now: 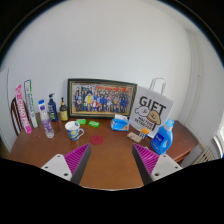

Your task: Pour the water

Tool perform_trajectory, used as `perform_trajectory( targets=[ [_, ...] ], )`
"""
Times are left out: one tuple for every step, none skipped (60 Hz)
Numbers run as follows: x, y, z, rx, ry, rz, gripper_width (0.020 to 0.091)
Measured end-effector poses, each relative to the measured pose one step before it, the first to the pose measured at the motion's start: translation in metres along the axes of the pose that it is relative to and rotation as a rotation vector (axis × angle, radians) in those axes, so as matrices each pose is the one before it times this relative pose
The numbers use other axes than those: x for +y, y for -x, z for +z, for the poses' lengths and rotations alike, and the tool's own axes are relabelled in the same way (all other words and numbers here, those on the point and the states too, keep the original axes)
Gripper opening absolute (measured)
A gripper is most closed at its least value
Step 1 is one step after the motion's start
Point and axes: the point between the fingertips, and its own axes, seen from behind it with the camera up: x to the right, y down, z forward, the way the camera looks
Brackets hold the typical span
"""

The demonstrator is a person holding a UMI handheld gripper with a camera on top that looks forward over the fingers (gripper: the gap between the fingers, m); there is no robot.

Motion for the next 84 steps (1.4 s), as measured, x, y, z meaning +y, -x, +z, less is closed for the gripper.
perform_trajectory(
  targets=[
    [-0.00002, 0.00231, -0.00069, 0.00107, -0.00152, -0.0006, 0.0854],
    [0.00016, 0.00047, 0.00019, -0.00102, -0.00118, -0.0004, 0.0855],
    [0.0005, 0.00055, 0.00023, -0.00101, -0.00082, -0.0012, 0.0854],
    [0.0006, 0.00064, 0.00035, -0.00062, -0.00033, -0.0015, 0.0855],
    [0.00064, 0.00072, 0.00035, -0.00069, 0.00034, -0.0016, 0.0854],
    [0.00051, 0.00091, 0.00051, -0.00058, 0.00091, -0.0013, 0.0855],
    [0.00049, 0.0012, 0.00053, -0.00093, 0.00098, -0.0011, 0.0856],
    [0.00066, 0.00157, 0.00058, -0.0015, 0.00099, -0.0006, 0.0855],
    [0.00038, 0.00233, 0.00122, -0.00235, 0.00221, -0.0004, 0.0854],
    [0.0007, 0.00177, 0.00076, -0.0032, 0.0023, -0.0002, 0.0855],
    [0.00076, 0.00277, 0.0009, -0.00391, 0.00194, 0.0001, 0.0854],
    [0.00077, 0.00311, 0.00073, -0.00458, 0.00165, -0.0001, 0.0854],
    [0.0008, 0.00339, 0.00097, -0.00472, 0.00103, 0.0001, 0.0855],
    [0.0004, 0.00348, 0.00102, -0.0048, 0.00161, -0.0005, 0.0855],
    [0.00077, 0.00382, 0.0012, -0.00488, 0.00208, -0.001, 0.0855],
    [0.00058, 0.00399, 0.00119, -0.00503, 0.00154, -0.0015, 0.0854],
    [0.00023, 0.00437, 0.0015, -0.00521, 0.00102, -0.0018, 0.0856],
    [0.00013, 0.00486, 0.00139, -0.00513, 0.00056, -0.0026, 0.0856],
    [0.00024, 0.00495, 0.00158, -0.00553, 0.00042, -0.003, 0.0854],
    [0.00019, 0.00539, 0.00168, -0.00549, 0.00089, -0.0026, 0.0855],
    [0.00005, 0.00561, 0.00148, -0.00579, 0.00085, -0.0034, 0.0856],
    [0.00004, 0.00571, 0.00151, -0.00615, 0.0003, -0.0036, 0.0857],
    [0.00025, 0.00596, 0.00171, -0.00627, 0.00021, -0.0032, 0.0858],
    [-0.00006, 0.00623, 0.00187, -0.0066, 0.00074, -0.0028, 0.0858],
    [0.00004, 0.00639, 0.002, -0.00662, 0.00084, -0.0027, 0.0858],
    [-0.00029, 0.00683, 0.0022, -0.00711, 0.00044, -0.0021, 0.0858],
    [-0.00025, 0.00707, 0.00244, -0.00774, -0.00045, -0.0023, 0.0859],
    [-0.00019, 0.00795, 0.0025, -0.00812, -0.00065, -0.0015, 0.0857],
    [-0.00015, 0.00808, 0.00273, -0.00871, -0.00043, -0.0016, 0.0858],
    [-0.00051, 0.0085, 0.00263, -0.00941, -0.00073, -0.001, 0.086],
    [-0.00052, 0.00853, 0.00293, -0.0099, -0.0016, -0.0014, 0.086],
    [-0.00086, 0.00867, 0.00314, -0.01003, -0.00244, -0.0014, 0.0859],
    [-0.00088, 0.00872, 0.00326, -0.01015, -0.00334, -0.0016, 0.086],
    [-0.00113, 0.00905, 0.00346, -0.00967, -0.00385, -0.0012, 0.0858],
    [-0.00125, 0.00902, 0.00395, -0.00931, -0.00416, -0.0018, 0.0859],
    [-0.00129, 0.00934, 0.00433, -0.00912, -0.00385, -0.0024, 0.086],
    [-0.00097, 0.0089, 0.00439, -0.00842, -0.00326, -0.0024, 0.0859],
    [-0.0013, 0.00872, 0.00349, -0.00879, -0.00163, -0.0017, 0.0859],
    [-0.0012, 0.00884, 0.0048, -0.00716, -0.00303, -0.0012, 0.0858],
    [-0.00189, 0.00865, 0.00521, -0.00688, -0.00542, -0.0001, 0.0859],
    [-0.00226, 0.00832, 0.00557, -0.00653, -0.00784, 0.0005, 0.0857],
    [-0.0024, 0.00853, 0.00597, -0.00634, -0.01037, 0.0011, 0.0859],
    [-0.00226, 0.00866, 0.00638, -0.00586, -0.01022, 0.0013, 0.086],
    [-0.00174, 0.00807, 0.00646, -0.00506, -0.0087, 0.0004, 0.086],
    [-0.00189, 0.00827, 0.00694, -0.00453, -0.00726, 0.0003, 0.0861],
    [-0.00158, 0.00783, 0.00696, -0.00405, -0.00689, 0.0006, 0.086],
    [-0.00156, 0.00735, 0.0073, -0.00345, -0.00633, 0.0007, 0.086],
    [-0.00132, 0.00728, 0.0075, -0.00286, -0.00602, 0.0008, 0.0859],
    [-0.00098, 0.00693, 0.00764, -0.00244, -0.00523, 0.0011, 0.0857],
    [-0.00096, 0.00691, 0.00775, -0.00279, -0.00504, 0.0012, 0.0859],
    [-0.0009, 0.00674, 0.00787, -0.00254, -0.00496, 0.0009, 0.0859],
    [-0.00096, 0.00649, 0.00784, -0.00258, -0.00483, 0.0009, 0.086],
    [-0.00071, 0.00618, 0.00799, -0.00212, -0.00507, 0.0009, 0.0858],
    [-0.0008, 0.00554, 0.00786, -0.00079, -0.0047, 0.0008, 0.0857],
    [-0.00066, 0.0049, 0.00794, 0.00011, -0.00433, 0.001, 0.086],
    [-0.00059, 0.00465, 0.00797, 0.00043, -0.00438, 0.0009, 0.0857],
    [-0.0004, 0.0043, 0.00807, 0.00103, -0.00391, 0.0013, 0.0857],
    [-0.00074, 0.00489, 0.0094, 0.00278, -0.0061, 0.0023, 0.086],
    [-0.00047, 0.00388, 0.00802, 0.00117, -0.00501, 0.0017, 0.0859],
    [-0.00034, 0.00371, 0.008, 0.00105, -0.00545, 0.0018, 0.0858],
    [0.00001, 0.00316, 0.00816, 0.00207, -0.00432, 0.0015, 0.0857],
    [0.00037, 0.00265, 0.008, 0.00327, -0.00311, 0.0025, 0.0858],
    [0.00057, 0.00233, 0.0081, 0.00443, -0.00268, 0.0025, 0.0857],
    [0.00084, 0.0018, 0.00788, 0.00586, -0.00227, 0.0032, 0.0853],
    [0.00111, 0.00156, 0.00646, 0.00584, -0.00125, 0.0038, 0.0851],
    [0.00162, 0.00164, 0.00789, 0.00446, -0.0014, 0.0039, 0.0852],
    [0.00126, 0.00176, 0.00707, 0.00363, -0.00149, 0.0037, 0.0851],
    [0.00116, 0.00202, 0.0069, 0.00253, -0.00212, 0.0038, 0.0852],
    [0.001, 0.00163, 0.00656, 0.0029, -0.00208, 0.0037, 0.0854],
    [0.00107, 0.00134, 0.00618, 0.00312, -0.0021, 0.0032, 0.085],
    [0.00117, 0.00135, 0.00587, 0.00225, -0.00222, 0.0017, 0.0846],
    [0.00087, 0.00136, 0.00582, 0.0025, -0.00363, 0.0006, 0.0839],
    [0.00095, 0.00101, 0.00511, 0.0033, -0.00386, -0.0007, 0.0831],
    [0.00098, 0.00084, 0.00501, 0.00278, -0.00472, -0.0019, 0.0819],
    [0.00104, 0.00078, 0.00461, 0.00309, -0.00467, -0.0025, 0.0809],
    [0.00151, 0.0, 0.00439, 0.00483, -0.00279, -0.0033, 0.0797],
    [0.00195, -0.00055, 0.00398, 0.00631, -0.00008, -0.0032, 0.0789],
    [0.00194, -0.00065, 0.00363, 0.00712, 0.00077, -0.0021, 0.078],
    [0.00165, -0.00014, 0.00332, 0.00566, 0.00038, -0.0008, 0.077],
    [0.00133, -0.00007, 0.00292, 0.00384, -0.00113, 0.0007, 0.0757],
    [0.00113, 0.00009, 0.00288, 0.00338, -0.00149, 0.0019, 0.0742],
    [0.00185, -0.00008, 0.00274, 0.00223, -0.00055, 0.0014, 0.0729],
    [0.0023, -0.00024, 0.00279, 0.00372, 0.00344, 0.0016, 0.0714],
    [0.00256, -0.00062, 0.00218, 0.00387, 0.00494, 0.0011, 0.07]
  ],
)
